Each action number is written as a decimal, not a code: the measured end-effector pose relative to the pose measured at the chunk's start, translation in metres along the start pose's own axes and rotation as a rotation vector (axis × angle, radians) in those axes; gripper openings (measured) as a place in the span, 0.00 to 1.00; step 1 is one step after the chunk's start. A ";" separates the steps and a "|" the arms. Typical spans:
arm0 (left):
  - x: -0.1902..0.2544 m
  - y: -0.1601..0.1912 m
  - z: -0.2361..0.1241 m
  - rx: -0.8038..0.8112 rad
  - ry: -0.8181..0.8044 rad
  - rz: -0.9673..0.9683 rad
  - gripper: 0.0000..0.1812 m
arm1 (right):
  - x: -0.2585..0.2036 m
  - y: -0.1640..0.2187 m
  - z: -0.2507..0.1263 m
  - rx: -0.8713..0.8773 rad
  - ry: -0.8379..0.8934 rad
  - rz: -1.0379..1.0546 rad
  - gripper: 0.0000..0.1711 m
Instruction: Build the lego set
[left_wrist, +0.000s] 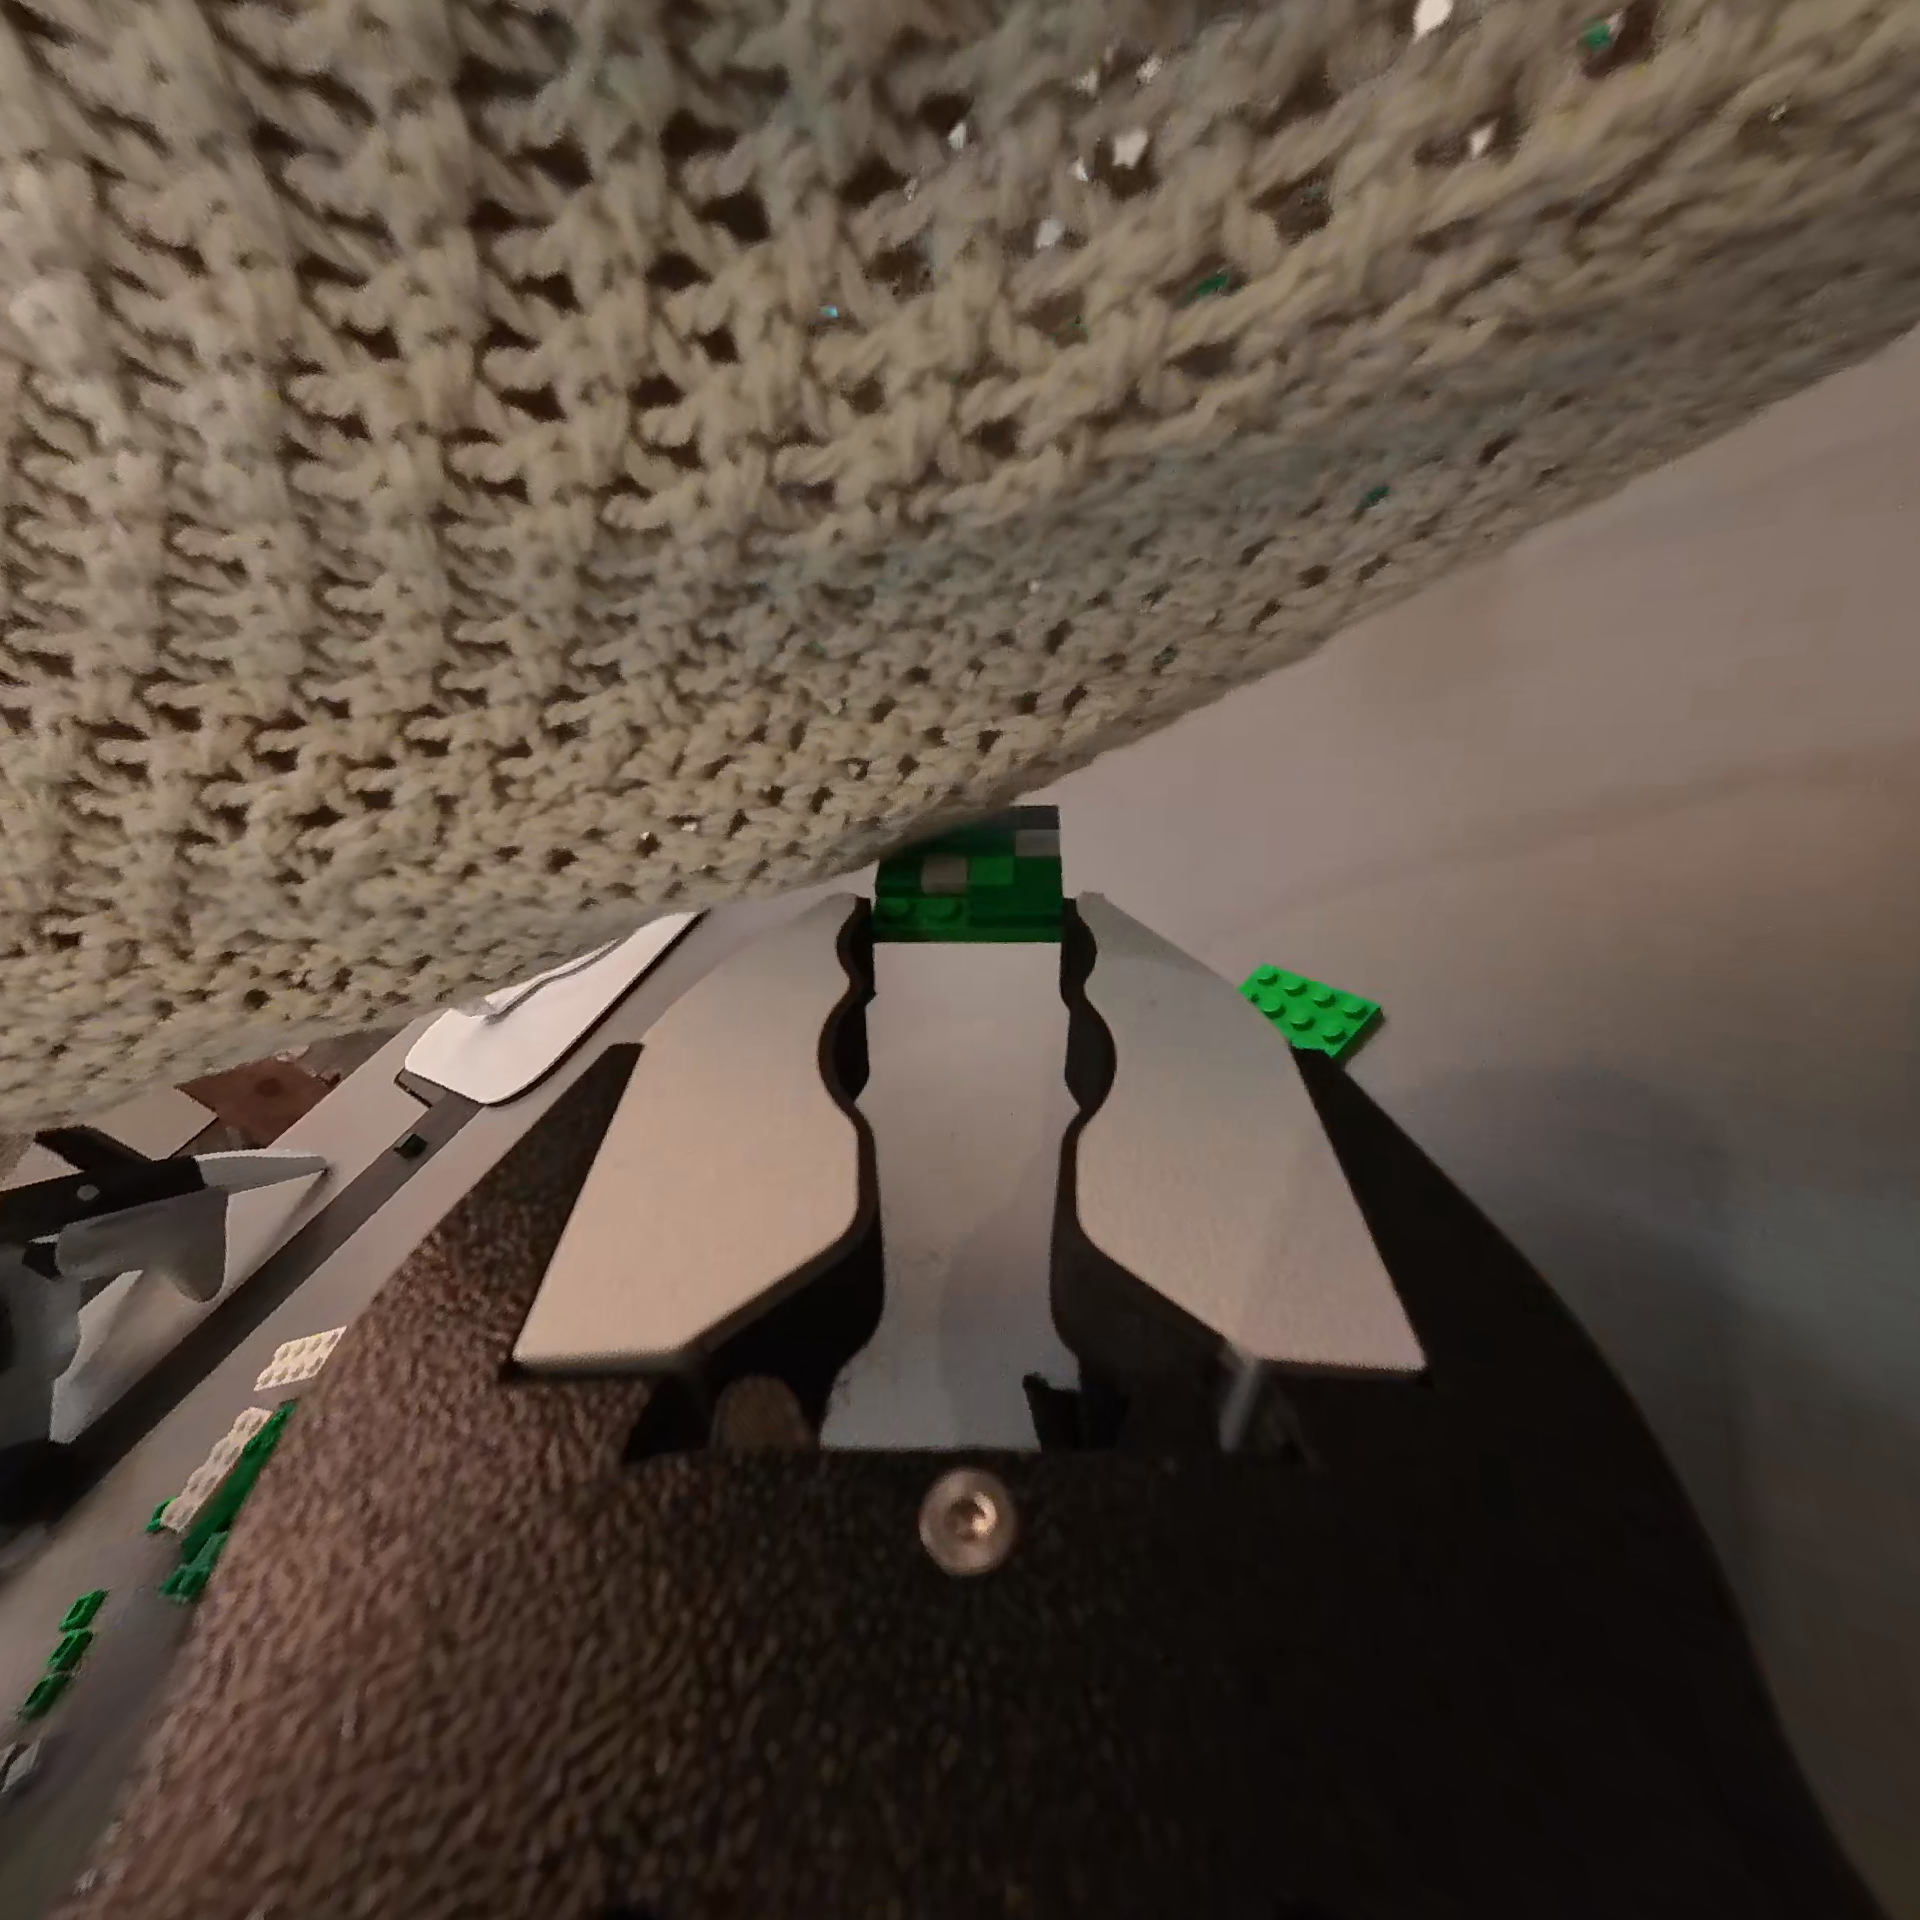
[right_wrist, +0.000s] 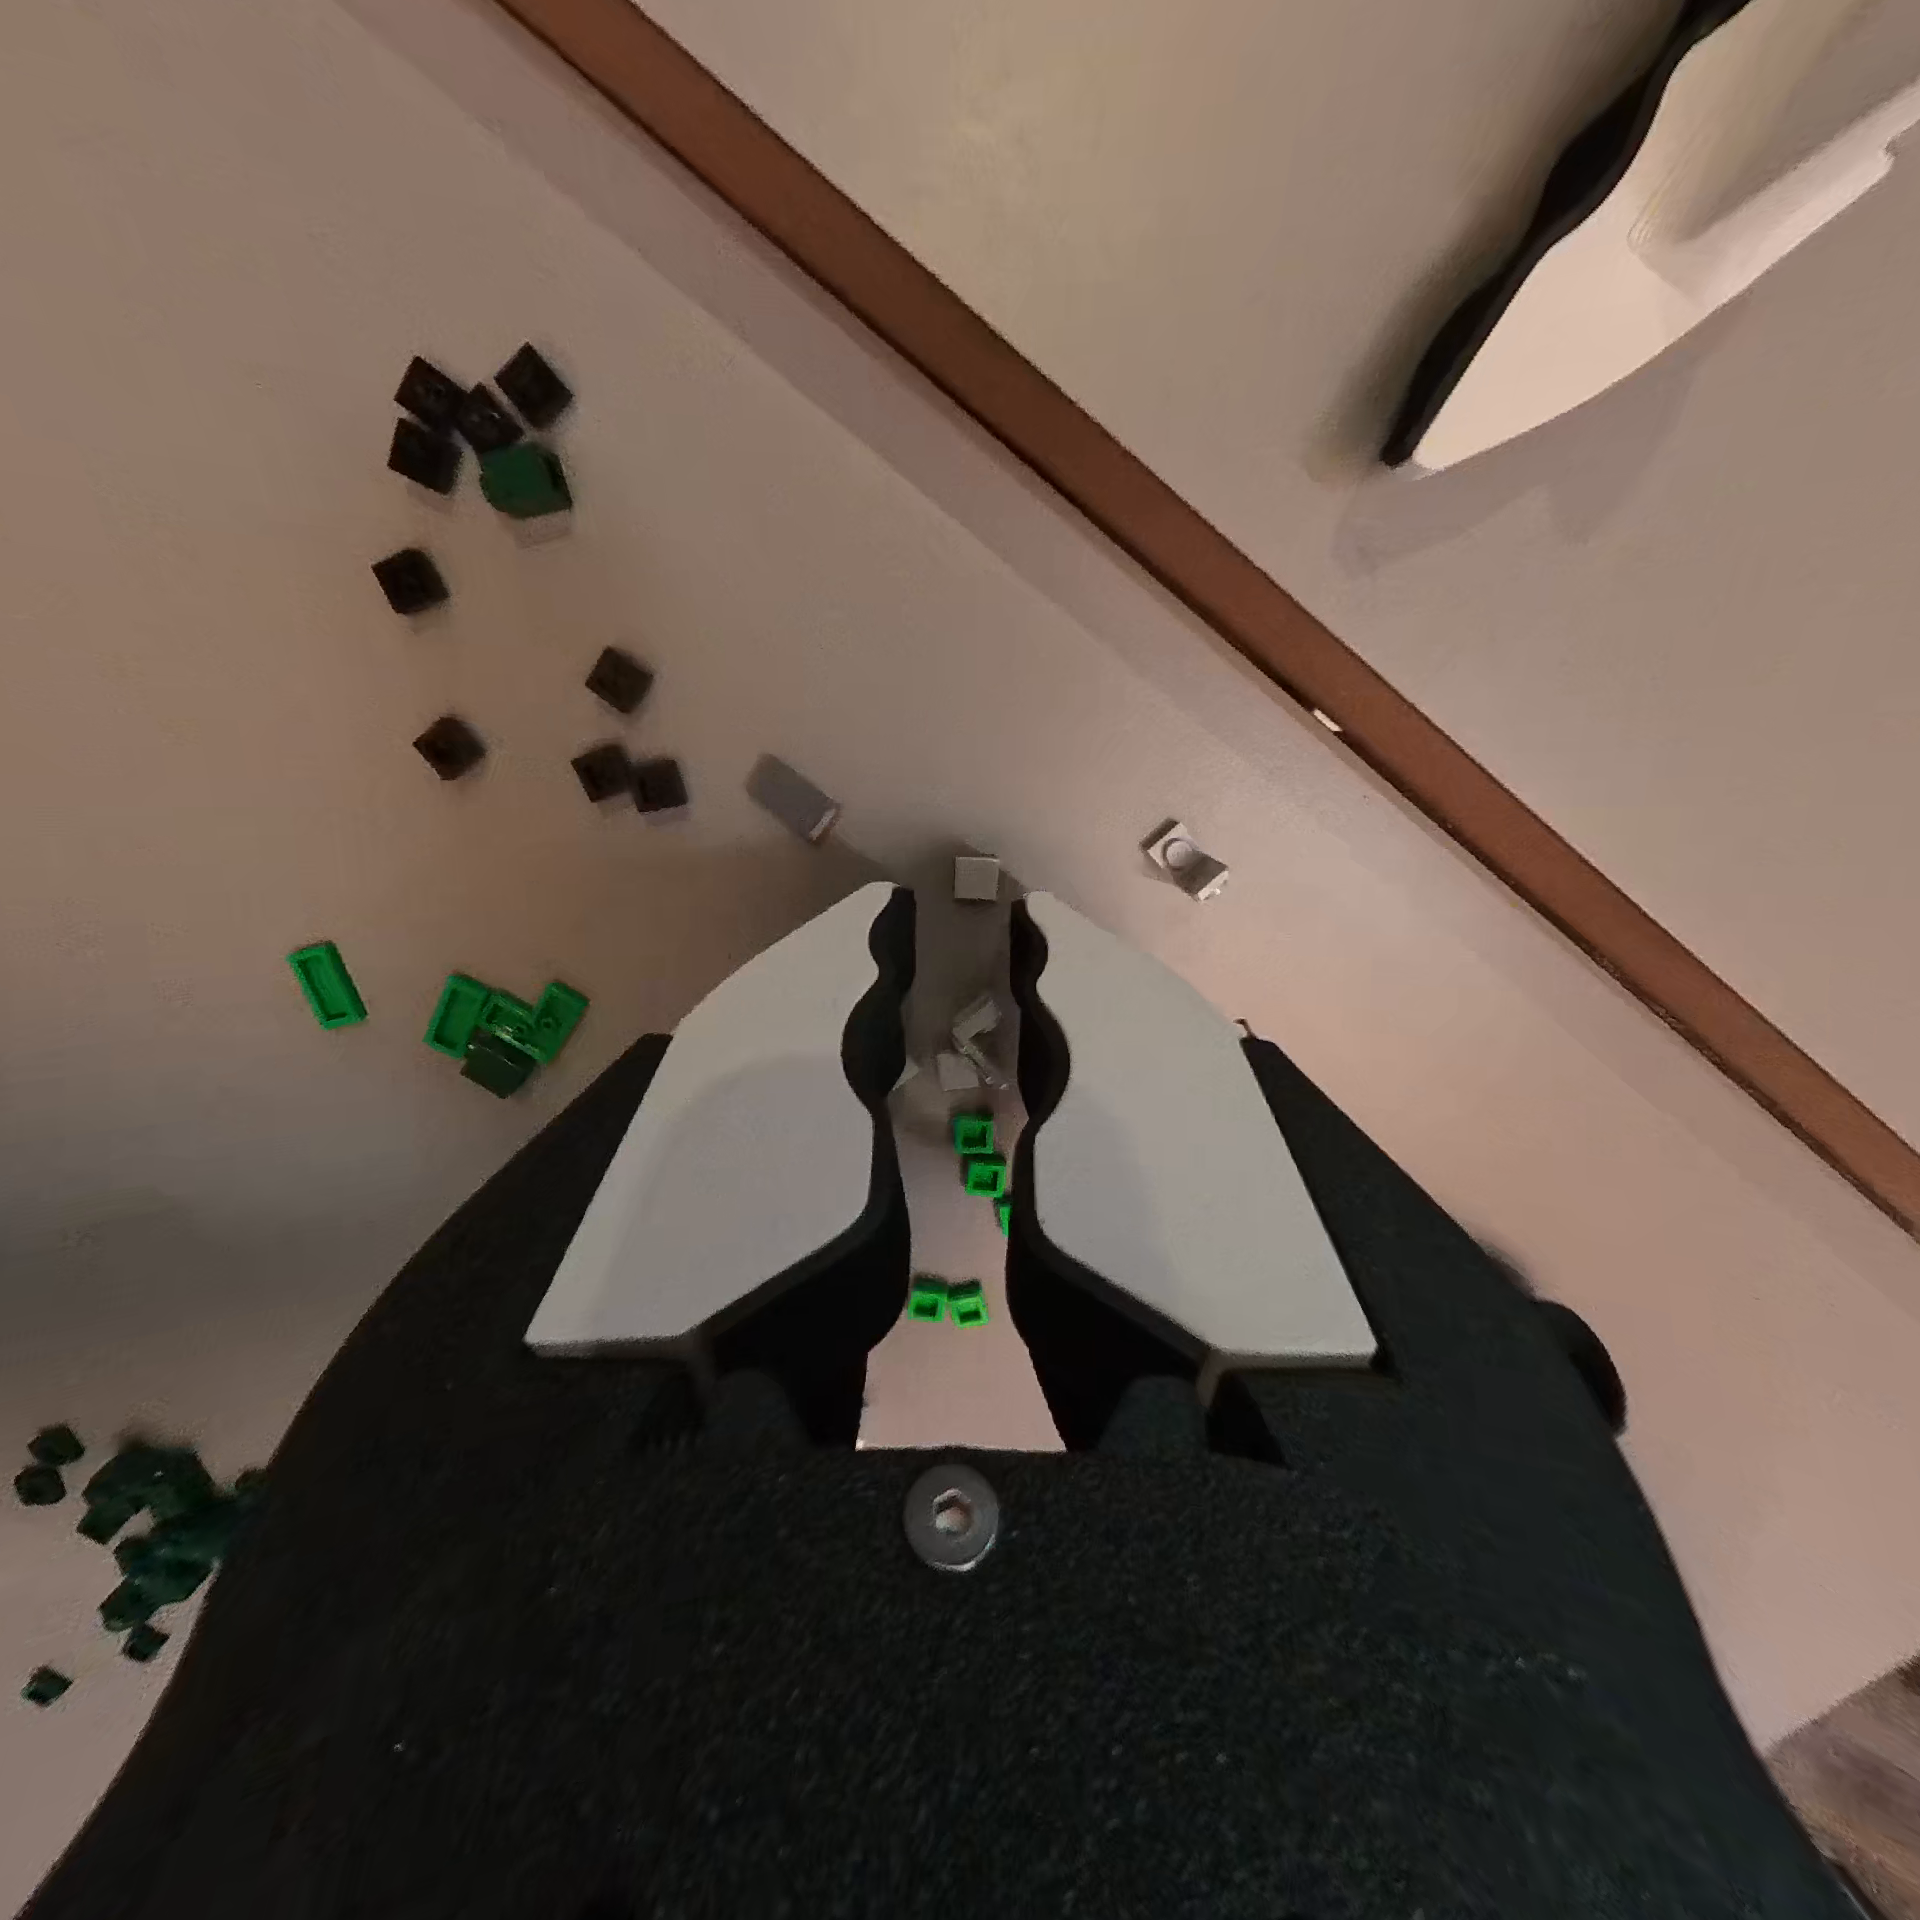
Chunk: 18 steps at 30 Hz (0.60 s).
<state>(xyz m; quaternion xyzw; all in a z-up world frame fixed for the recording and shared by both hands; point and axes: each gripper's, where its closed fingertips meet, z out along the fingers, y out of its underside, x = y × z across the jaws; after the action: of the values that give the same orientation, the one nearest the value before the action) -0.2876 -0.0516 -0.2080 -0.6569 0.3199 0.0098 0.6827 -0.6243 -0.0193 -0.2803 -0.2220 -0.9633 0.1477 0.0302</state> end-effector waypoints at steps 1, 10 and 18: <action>0.000 0.000 0.000 0.000 0.001 0.000 0.19 | 0.001 0.000 0.001 -0.001 -0.005 0.002 0.10; 0.001 0.000 0.000 0.001 0.002 0.003 0.19 | 0.005 -0.002 0.008 0.002 -0.013 -0.004 0.06; 0.001 0.000 -0.001 0.004 0.008 0.004 0.19 | -0.010 -0.001 -0.005 0.043 0.043 -0.009 0.05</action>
<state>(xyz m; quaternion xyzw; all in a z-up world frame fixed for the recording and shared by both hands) -0.2872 -0.0526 -0.2084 -0.6550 0.3238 0.0078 0.6827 -0.6157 -0.0233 -0.2751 -0.2199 -0.9601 0.1634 0.0565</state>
